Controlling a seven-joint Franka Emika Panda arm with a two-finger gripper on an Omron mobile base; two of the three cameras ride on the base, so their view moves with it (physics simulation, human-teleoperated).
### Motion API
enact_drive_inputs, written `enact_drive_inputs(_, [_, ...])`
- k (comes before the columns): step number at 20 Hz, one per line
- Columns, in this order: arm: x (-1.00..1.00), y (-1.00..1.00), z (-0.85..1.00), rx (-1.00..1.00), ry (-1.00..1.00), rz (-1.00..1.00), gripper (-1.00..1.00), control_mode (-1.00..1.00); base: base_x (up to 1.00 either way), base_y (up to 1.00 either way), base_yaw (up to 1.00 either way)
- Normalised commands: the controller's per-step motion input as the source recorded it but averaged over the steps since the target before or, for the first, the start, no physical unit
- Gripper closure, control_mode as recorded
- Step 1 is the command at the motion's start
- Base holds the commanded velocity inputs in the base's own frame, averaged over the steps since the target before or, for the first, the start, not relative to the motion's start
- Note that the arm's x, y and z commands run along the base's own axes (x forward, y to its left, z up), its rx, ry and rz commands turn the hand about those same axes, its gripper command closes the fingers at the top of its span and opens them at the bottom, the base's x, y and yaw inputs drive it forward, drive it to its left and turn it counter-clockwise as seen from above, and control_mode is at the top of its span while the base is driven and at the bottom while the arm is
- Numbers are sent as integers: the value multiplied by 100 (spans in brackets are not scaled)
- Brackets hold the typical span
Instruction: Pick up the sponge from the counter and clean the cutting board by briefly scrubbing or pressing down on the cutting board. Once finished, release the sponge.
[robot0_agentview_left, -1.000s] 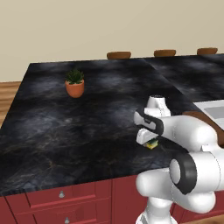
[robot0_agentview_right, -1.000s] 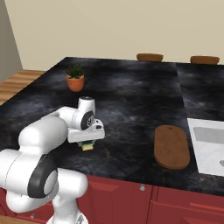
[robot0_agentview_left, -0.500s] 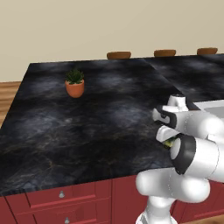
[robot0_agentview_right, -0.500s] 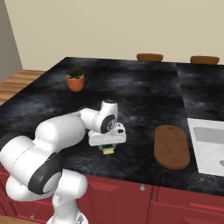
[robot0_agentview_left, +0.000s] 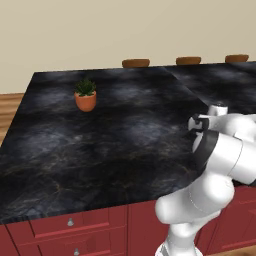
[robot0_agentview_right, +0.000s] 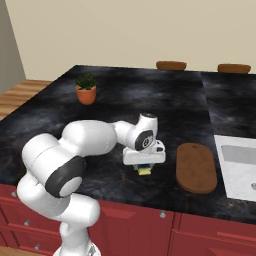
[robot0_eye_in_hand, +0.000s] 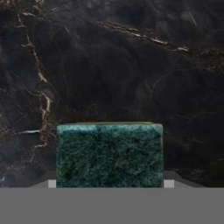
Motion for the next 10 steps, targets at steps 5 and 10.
enact_drive_inputs(5, [1, -68, 8, 0, 0, -3, 100, -100, 0, 0, 0])
enact_drive_inputs(10, [1, -49, 6, 0, 0, -4, 100, -100, 0, 0, 0])
